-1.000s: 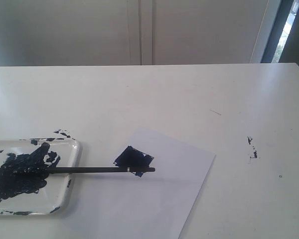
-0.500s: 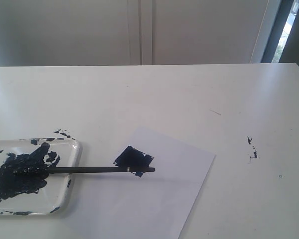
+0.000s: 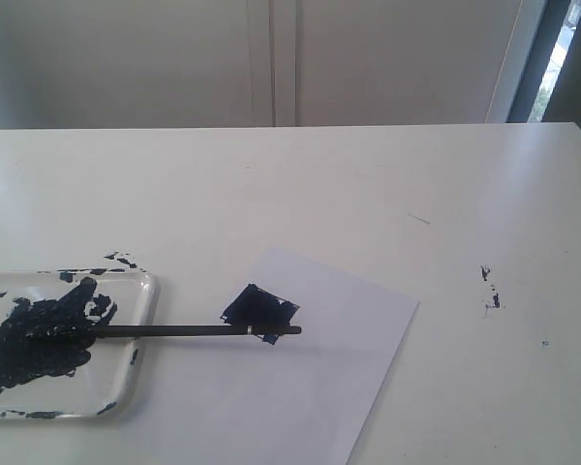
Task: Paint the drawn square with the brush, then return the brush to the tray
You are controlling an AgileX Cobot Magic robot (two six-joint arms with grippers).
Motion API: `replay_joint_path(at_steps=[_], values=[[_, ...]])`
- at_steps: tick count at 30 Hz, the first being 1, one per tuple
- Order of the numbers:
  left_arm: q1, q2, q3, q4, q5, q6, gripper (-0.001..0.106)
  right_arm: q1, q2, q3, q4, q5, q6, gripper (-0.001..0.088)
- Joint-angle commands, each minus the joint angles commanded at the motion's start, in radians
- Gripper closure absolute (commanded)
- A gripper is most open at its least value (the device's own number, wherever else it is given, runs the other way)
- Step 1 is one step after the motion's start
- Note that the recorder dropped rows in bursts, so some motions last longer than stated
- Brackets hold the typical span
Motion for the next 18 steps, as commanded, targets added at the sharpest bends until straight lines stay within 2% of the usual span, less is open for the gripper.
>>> replay_joint_path(at_steps=[3,9,18], values=[[0.000,-0.030,0.029,0.056,-0.002,0.000,0.105,0.000,0.000,0.061,0.002,-0.022,0.000,0.0868],[0.000,-0.059,0.086,0.062,0.004,0.000,0.105,0.000,0.000,0.153,0.058,-0.021,0.000,0.0868],[0.000,-0.059,0.092,0.062,0.048,0.000,0.105,0.000,0.000,0.174,0.058,-0.009,0.000,0.0868]])
